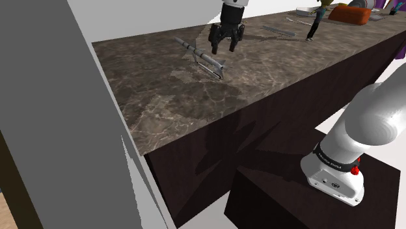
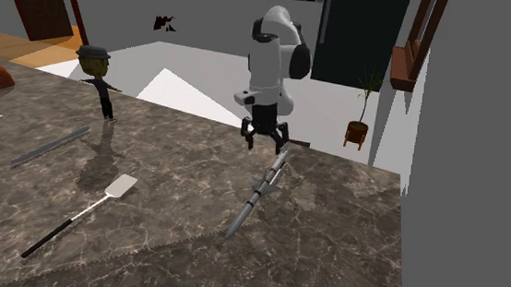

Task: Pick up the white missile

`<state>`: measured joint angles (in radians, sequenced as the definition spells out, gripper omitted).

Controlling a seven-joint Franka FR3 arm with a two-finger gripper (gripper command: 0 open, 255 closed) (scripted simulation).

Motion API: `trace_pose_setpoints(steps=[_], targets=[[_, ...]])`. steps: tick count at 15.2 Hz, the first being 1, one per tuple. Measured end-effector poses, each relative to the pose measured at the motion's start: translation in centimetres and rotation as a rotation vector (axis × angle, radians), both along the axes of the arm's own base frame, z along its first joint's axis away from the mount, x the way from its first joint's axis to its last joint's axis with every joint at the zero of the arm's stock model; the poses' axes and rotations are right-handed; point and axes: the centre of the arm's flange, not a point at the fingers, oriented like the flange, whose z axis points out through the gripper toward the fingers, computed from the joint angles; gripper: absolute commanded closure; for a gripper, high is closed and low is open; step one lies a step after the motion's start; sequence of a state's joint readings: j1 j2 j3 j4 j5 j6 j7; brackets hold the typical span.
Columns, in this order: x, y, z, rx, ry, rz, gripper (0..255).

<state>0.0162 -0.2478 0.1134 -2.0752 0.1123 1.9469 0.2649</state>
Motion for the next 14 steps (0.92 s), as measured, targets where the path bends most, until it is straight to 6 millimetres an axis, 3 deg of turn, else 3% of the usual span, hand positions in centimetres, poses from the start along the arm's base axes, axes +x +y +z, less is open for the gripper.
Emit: trace_pose_setpoints(steps=[8, 14], targets=[[8.4, 4.0, 0.5, -0.024, -0.073, -0.030, 0], [9.3, 4.1, -2.2, -0.026, -0.080, -0.034, 0]])
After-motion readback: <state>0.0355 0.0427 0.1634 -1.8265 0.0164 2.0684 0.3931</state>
